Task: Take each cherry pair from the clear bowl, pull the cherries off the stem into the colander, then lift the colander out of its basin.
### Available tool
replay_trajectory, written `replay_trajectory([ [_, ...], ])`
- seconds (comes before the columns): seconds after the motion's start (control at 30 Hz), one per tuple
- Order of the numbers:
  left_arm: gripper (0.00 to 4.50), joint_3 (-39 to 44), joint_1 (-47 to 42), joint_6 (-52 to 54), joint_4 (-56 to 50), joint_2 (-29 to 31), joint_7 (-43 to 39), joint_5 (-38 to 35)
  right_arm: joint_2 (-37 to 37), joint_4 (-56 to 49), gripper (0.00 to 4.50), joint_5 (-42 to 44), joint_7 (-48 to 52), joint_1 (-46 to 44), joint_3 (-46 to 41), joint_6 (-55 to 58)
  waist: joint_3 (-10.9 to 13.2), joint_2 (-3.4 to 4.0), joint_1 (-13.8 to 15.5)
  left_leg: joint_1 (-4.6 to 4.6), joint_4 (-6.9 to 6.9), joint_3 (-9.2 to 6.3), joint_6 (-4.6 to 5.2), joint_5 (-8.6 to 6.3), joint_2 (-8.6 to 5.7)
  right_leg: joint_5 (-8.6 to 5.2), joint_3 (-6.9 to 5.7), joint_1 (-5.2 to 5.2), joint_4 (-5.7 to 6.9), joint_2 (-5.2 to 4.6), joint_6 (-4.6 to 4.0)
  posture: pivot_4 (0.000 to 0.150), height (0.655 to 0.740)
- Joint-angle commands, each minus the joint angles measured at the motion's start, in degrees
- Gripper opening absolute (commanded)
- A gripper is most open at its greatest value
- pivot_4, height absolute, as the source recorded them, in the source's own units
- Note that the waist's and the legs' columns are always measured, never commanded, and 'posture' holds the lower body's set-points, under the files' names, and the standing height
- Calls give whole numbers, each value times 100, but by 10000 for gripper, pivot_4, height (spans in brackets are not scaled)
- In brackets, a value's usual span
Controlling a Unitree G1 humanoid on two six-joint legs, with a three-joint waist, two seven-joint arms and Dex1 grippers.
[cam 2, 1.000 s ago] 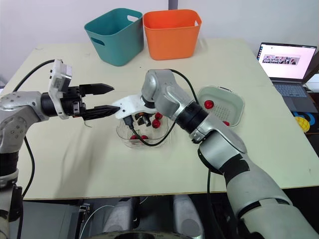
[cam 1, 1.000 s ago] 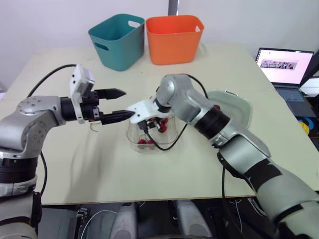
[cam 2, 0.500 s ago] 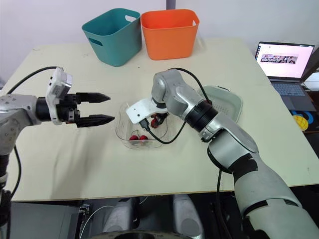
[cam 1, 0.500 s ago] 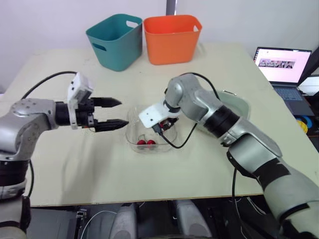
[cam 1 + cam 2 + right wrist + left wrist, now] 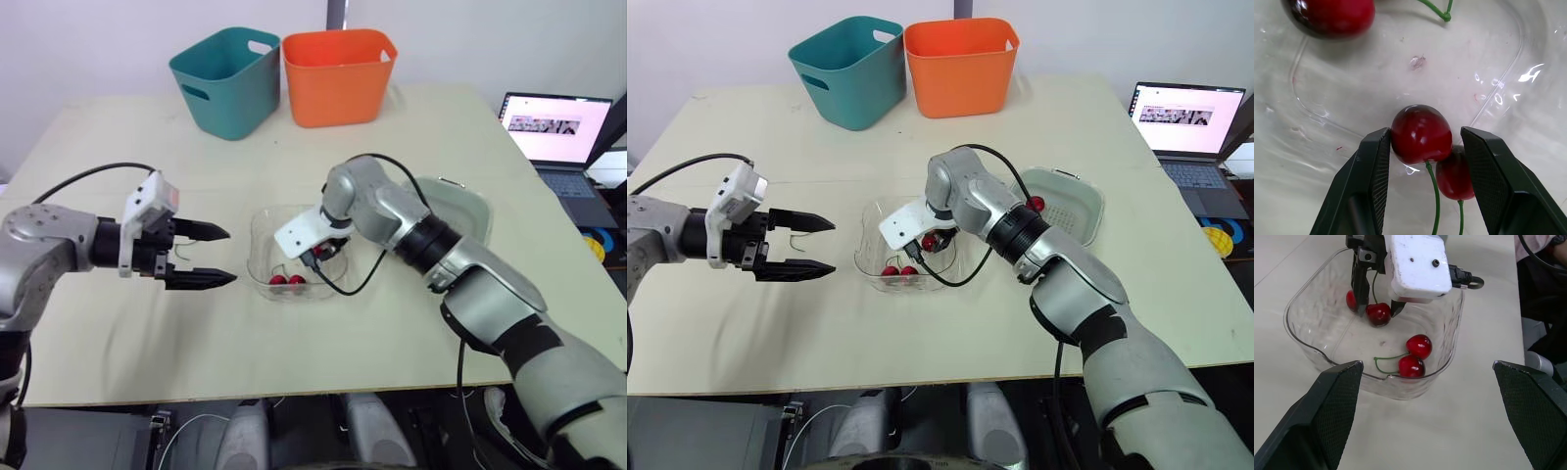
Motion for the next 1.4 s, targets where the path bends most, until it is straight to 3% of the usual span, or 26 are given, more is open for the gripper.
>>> replay_trajectory([
  [0.03,45000,258,89,-173,-13,106,-97,18,42,-98,15505,-44,36,-29,-47,-53,0,0,-4,0,0,0,0,0,0,0,0,0,0,0,0,1500,7400],
  [0.13,45000,277,194,-339,117,156,-213,97,34,-172,11108,-35,72,-45,-86,-40,0,0,-2,0,0,0,0,0,0,0,0,0,0,0,0,1500,7400],
  [0.47,45000,244,368,-981,885,244,-659,512,471,-887,11108,408,276,-224,-489,691,1,1,-8,0,-1,0,0,0,3,-2,-1,-5,4,3,-4,1500,7400],
  [0.7,45000,261,362,-894,752,172,-583,511,707,-785,11108,392,85,-82,-415,1009,0,0,15,-2,1,-1,0,0,1,-3,-5,0,3,-2,-5,1500,7400],
  [0.73,45000,268,360,-876,722,150,-546,504,695,-719,17921,372,43,-74,-401,974,0,0,8,-2,1,0,0,0,2,-3,-5,-1,3,-1,-5,1500,7400],
  [0.93,45000,281,310,-760,612,120,-427,453,529,-677,37174,584,178,-238,-657,1140,0,0,-1,-1,-1,-1,0,0,2,-3,-4,-4,4,0,-5,1500,7400],
  [1.2,45000,210,78,-599,573,64,-330,414,370,-457,37174,1090,103,-496,-1256,1874,0,0,1,-1,-1,-1,0,0,2,-3,-5,-3,5,0,-5,1500,7400],
  [1.4,45000,137,-68,-452,470,-14,-223,401,401,-636,37174,1520,110,-241,-1467,3416,0,0,4,-2,0,-1,0,0,2,-2,-4,-3,4,0,-5,1500,7400],
])
